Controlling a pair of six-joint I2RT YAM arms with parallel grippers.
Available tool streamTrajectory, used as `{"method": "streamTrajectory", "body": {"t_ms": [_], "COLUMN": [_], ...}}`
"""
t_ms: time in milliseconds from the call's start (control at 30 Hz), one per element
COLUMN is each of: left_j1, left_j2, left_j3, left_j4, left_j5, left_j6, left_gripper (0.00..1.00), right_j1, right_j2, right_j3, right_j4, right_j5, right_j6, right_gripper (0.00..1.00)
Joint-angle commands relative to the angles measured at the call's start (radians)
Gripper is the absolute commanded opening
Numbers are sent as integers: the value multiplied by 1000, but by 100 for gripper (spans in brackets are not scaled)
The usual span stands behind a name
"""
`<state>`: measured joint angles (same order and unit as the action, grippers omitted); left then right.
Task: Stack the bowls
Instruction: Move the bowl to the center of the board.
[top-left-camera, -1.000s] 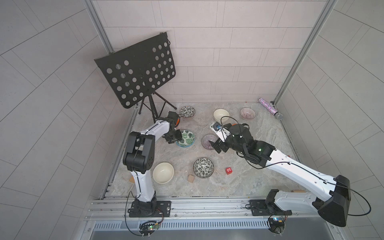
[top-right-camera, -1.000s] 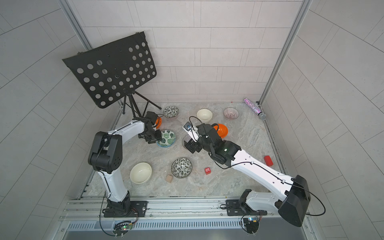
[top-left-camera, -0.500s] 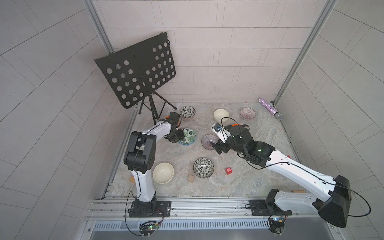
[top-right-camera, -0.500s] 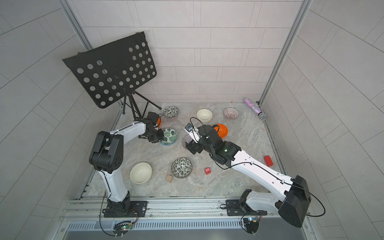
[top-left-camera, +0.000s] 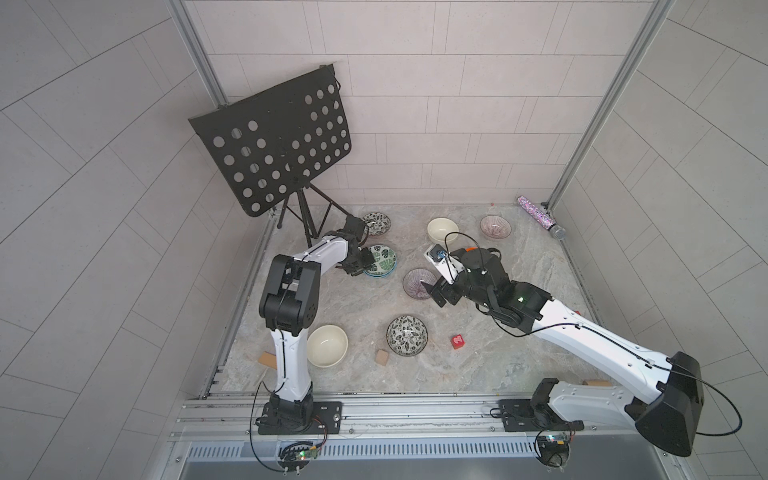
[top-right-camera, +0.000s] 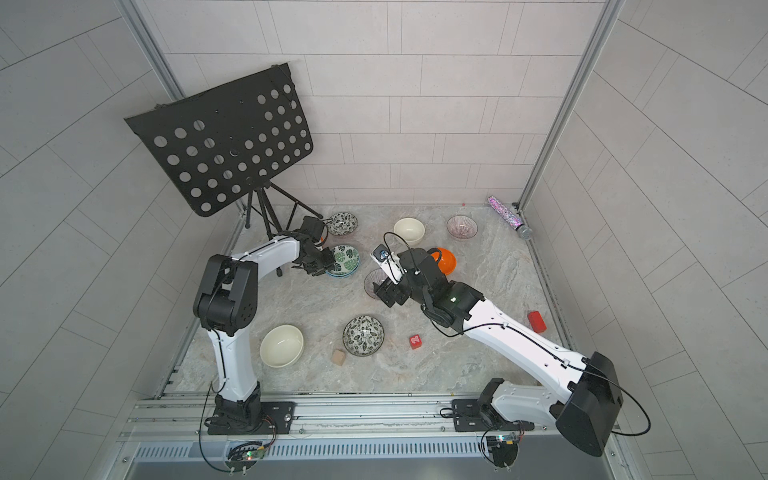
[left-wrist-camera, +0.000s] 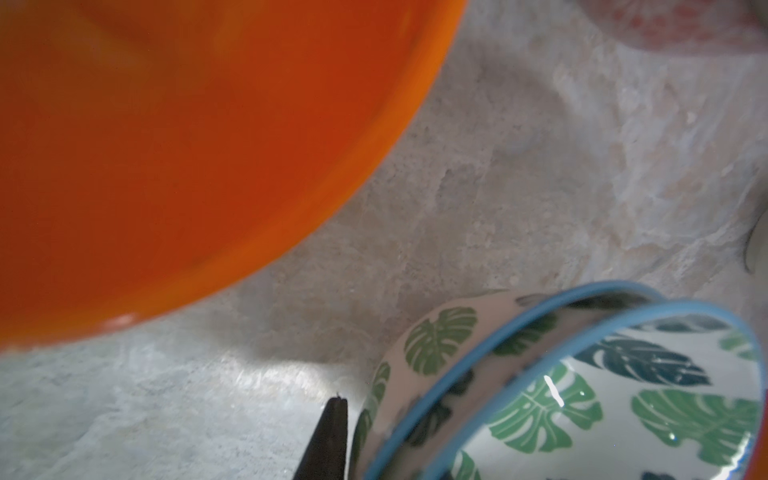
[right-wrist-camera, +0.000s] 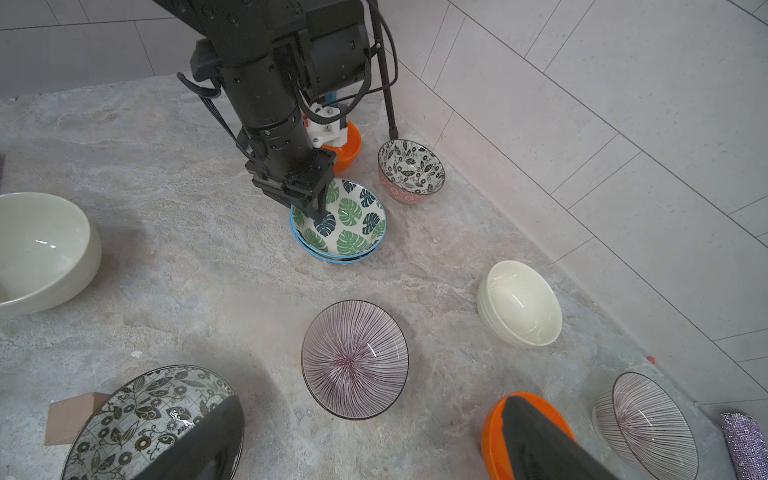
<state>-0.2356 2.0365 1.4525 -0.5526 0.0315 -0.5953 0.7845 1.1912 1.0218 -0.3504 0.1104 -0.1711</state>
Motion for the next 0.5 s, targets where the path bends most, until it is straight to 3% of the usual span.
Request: {"method": "streamTrajectory", "body": {"t_ms": [0,233,367,467], "left_j1": [-3,-2,-1,-1], "left_j2": [35,26,-38,-100], "left_j3": [35,46,12,5], "left_j4": [-12,-19,-12,-30], "left_j5": [-36,-48,-73,-93], "left_j6": [-17,-7,8,34], "left_gripper": [27,40,52,56], "right_j1": [-5,-20,-78,-149], "right_j2": [-21,-22,-16,9], "right_j3": [-15,-16,2,42], "right_j4": [4,4,-5,-38], "right_j5": [-9,-9,-16,-4], "right_j6": [13,47,119,186], "right_gripper": [100,100,100,99]}}
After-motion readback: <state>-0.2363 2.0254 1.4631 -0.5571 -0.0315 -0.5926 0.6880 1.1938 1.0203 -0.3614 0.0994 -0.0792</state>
